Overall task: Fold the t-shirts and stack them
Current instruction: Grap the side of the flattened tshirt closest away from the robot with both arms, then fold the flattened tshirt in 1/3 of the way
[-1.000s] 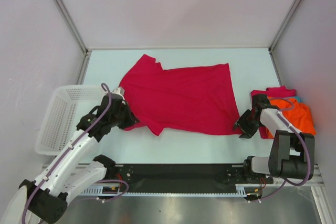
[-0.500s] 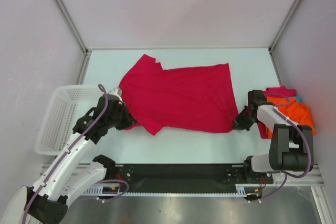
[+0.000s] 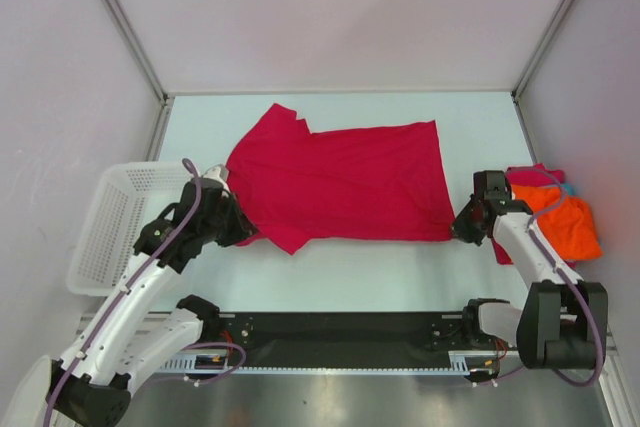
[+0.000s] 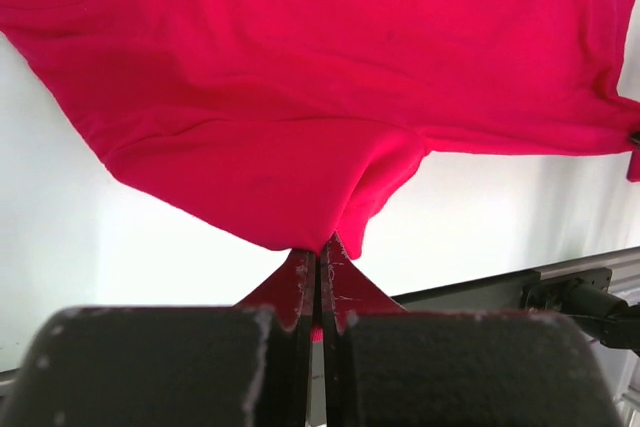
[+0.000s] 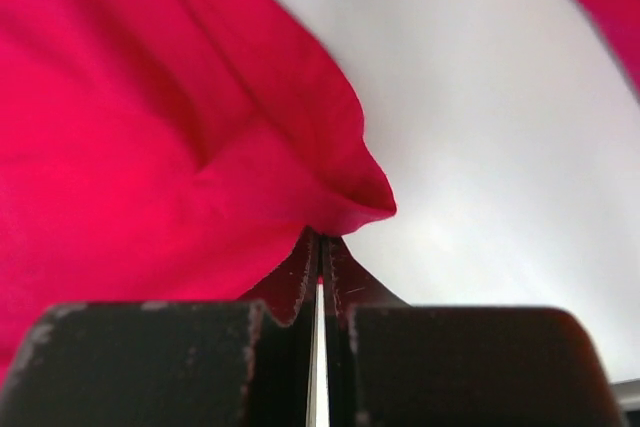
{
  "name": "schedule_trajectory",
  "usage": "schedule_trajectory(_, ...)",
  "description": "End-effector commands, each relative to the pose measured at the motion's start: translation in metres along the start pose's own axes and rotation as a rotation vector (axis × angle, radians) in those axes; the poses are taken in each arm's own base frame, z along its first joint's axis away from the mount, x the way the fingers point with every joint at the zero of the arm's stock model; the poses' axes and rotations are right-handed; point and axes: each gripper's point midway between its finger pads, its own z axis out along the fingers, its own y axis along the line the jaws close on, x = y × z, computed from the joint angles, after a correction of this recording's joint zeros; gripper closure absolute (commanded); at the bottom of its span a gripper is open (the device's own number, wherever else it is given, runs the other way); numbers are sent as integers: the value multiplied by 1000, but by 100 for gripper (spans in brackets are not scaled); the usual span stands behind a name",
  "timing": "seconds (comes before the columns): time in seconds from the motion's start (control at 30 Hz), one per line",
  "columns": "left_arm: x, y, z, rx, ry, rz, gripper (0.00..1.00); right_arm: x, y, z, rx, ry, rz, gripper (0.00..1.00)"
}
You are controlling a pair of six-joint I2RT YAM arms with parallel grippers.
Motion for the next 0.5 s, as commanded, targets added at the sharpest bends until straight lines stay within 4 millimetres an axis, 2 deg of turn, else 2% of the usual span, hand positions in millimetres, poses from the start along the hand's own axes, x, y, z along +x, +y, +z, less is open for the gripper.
schedule_trajectory(0.0,-25,-10,-20,22,-80,15,100,-25,11,-38,-28,-93,-13,100)
schedule_trajectory(0.13,-27,-12,-30,21,-84,14,100,-29,16,-59,-50,-103,-14,100)
schedule_trajectory(0.27,-24,-10,-33,19,-75,10,100,-31,20,-66,-67,-108,-18,100)
schedule_trajectory(0.37,-21,-5,-26,6,-58,4,100,-35,26,-62,-82,-105,-15,100)
schedule_trajectory(0.43,-23,-3,-21,-4,-59,4,100,-40,35,-53,-100,-97,-10,100)
schedule_trajectory(0.47,-25,-1,-17,-16,-54,-2,100,-41,36,-43,-82,-72,-9,100)
